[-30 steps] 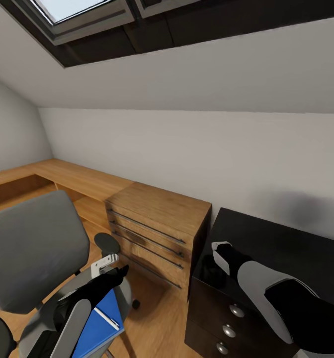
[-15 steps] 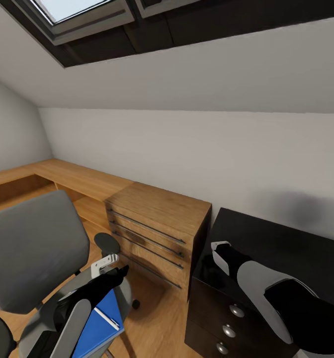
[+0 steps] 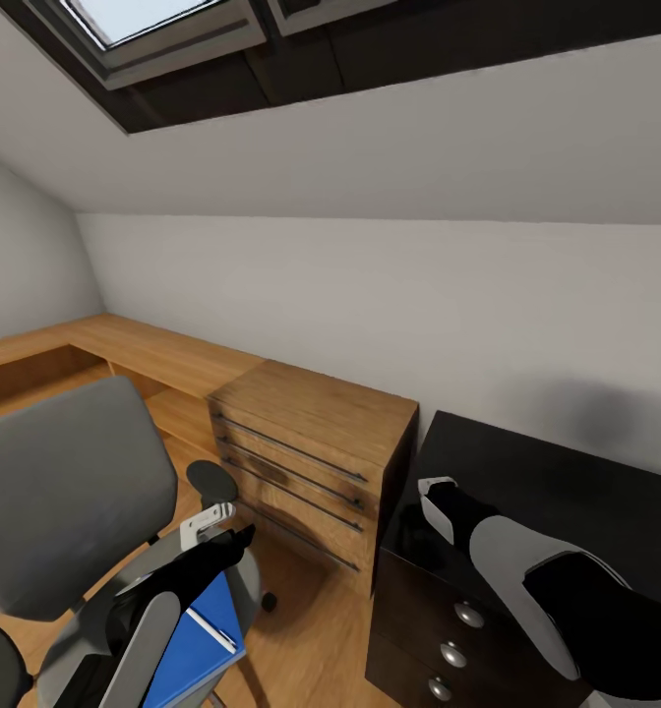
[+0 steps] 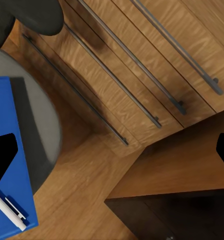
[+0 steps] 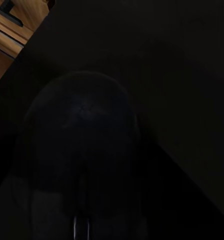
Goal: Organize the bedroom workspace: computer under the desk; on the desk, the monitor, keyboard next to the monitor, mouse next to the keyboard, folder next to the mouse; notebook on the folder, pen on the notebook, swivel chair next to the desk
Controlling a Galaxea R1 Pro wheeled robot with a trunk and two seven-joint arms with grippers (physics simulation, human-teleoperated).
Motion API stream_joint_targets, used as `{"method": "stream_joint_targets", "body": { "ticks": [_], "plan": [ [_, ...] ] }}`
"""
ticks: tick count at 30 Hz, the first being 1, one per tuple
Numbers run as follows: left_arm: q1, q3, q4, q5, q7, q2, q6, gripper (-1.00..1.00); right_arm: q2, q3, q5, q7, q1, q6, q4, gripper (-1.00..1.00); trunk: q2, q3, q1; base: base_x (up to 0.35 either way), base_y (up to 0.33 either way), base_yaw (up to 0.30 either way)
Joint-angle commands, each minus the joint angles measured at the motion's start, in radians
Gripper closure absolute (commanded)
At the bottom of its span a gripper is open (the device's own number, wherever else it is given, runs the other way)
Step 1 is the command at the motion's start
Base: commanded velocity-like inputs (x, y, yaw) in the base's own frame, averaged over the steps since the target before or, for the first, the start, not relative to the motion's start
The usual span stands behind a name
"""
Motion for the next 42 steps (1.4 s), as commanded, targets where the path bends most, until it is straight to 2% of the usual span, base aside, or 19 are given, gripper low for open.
{"method": "stream_joint_targets", "body": {
  "ticks": [1,15,23,30,32,35,38,42],
  "plan": [
    [-0.001,-0.002,-0.001,0.01,0.01,0.001,0.001,-1.0,-0.001,0.008,-0.017,-0.006,0.001,0.004,0.007,1.0,0.007,0.002,-0.004,0.0,0.0,0.0],
    [0.01,-0.002,-0.001,0.009,0.01,0.001,0.001,-1.0,-0.002,0.008,-0.016,-0.008,0.001,0.004,0.002,1.0,0.105,0.046,-0.057,-0.013,0.0,0.0],
    [0.012,-0.002,-0.001,0.009,0.011,0.001,0.0,-1.0,-0.002,0.008,-0.016,-0.008,0.001,-0.005,-0.002,1.0,0.161,0.071,-0.088,-0.293,0.0,0.0],
    [0.013,-0.007,0.004,0.001,0.015,0.0,0.002,-1.0,-0.002,0.009,-0.014,-0.023,0.001,-0.082,-0.03,1.0,0.21,0.093,-0.115,-0.331,0.0,0.0],
    [0.013,-0.011,0.007,-0.003,0.026,-0.001,0.003,-1.0,-0.002,0.008,-0.016,-0.024,0.001,-0.086,-0.038,1.0,0.224,0.099,-0.122,-0.229,0.0,0.0],
    [0.012,-0.048,0.017,-0.009,0.13,-0.004,0.003,-1.0,-0.002,0.008,-0.019,-0.028,0.001,-0.093,-0.056,1.0,0.245,0.108,-0.134,-0.079,0.0,0.0],
    [0.013,-0.079,0.037,-0.009,0.154,-0.004,0.003,-1.0,-0.002,0.007,-0.019,-0.029,0.001,-0.094,-0.065,1.0,0.266,0.118,-0.145,-0.012,0.0,0.0],
    [0.013,-0.088,0.053,-0.009,0.16,-0.004,0.002,-1.0,-0.002,0.006,-0.019,-0.035,0.001,-0.091,-0.076,1.0,0.294,0.13,-0.161,-0.002,0.0,0.0]
  ]
}}
